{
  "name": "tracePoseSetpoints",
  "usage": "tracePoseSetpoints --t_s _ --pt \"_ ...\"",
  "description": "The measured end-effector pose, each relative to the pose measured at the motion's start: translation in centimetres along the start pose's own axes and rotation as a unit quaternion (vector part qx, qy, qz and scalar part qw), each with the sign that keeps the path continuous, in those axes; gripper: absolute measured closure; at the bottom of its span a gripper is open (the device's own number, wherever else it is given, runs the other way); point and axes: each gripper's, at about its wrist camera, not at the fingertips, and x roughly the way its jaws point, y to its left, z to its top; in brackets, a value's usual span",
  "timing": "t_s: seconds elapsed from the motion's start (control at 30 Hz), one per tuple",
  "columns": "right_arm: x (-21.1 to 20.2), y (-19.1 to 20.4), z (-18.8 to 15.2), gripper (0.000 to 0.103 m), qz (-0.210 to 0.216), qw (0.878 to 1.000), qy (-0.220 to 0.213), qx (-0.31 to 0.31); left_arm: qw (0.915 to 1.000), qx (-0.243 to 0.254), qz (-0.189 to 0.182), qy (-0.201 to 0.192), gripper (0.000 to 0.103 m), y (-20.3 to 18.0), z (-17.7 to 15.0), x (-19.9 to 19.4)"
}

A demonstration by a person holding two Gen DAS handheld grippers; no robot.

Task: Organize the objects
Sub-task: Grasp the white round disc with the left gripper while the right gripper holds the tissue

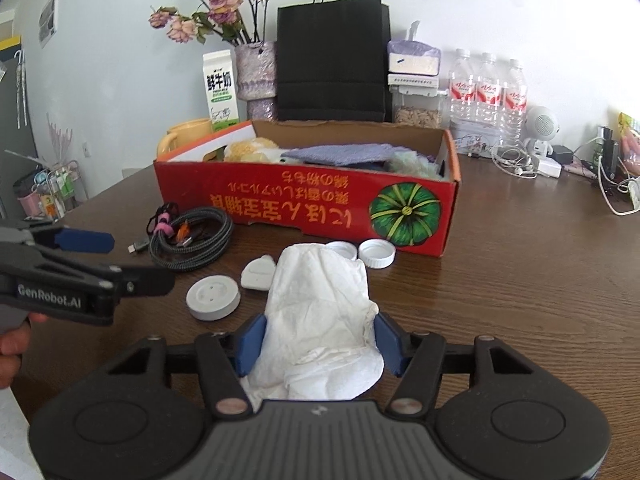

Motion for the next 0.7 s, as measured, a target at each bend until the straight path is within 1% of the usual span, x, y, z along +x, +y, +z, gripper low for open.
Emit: tracePoseSetpoints --t_s 0.2,0.37,0.5,0.57,0.63,0.7 --pt "-0.5 -1.4 0.3 0.044 -0.013 1.0 -0.011 0.007 0.9998 0.007 -0.013 0.012 0.0 -1.7 -0.1 1.5" --pt "-0.7 -2.2 0.1 0.044 -0.017 1.0 -0.014 0.013 0.9998 0.007 0.009 0.019 0.0 -2.7 -0.1 2.5" --pt "-0.8 -2.4 0.0 0.044 -0.016 1.0 -0.017 0.018 0.9997 0.008 0.001 0.022 0.006 -3.3 -0.1 2.9" --pt "-0.7 -2.4 0.0 0.044 -0.014 1.0 -0.019 0.02 0.9996 0.011 0.002 0.025 0.006 -3.5 -0.2 3.0" --pt "-0.7 -2.4 0.0 0.044 -0.012 0.999 -0.02 0.022 0.9996 0.011 -0.001 0.026 0.012 -3.8 -0.2 3.1" --pt "-0.7 -2.3 0.1 0.044 -0.011 0.999 -0.021 0.022 0.9997 0.012 -0.001 0.024 0.028 -3.9 -0.2 3.0"
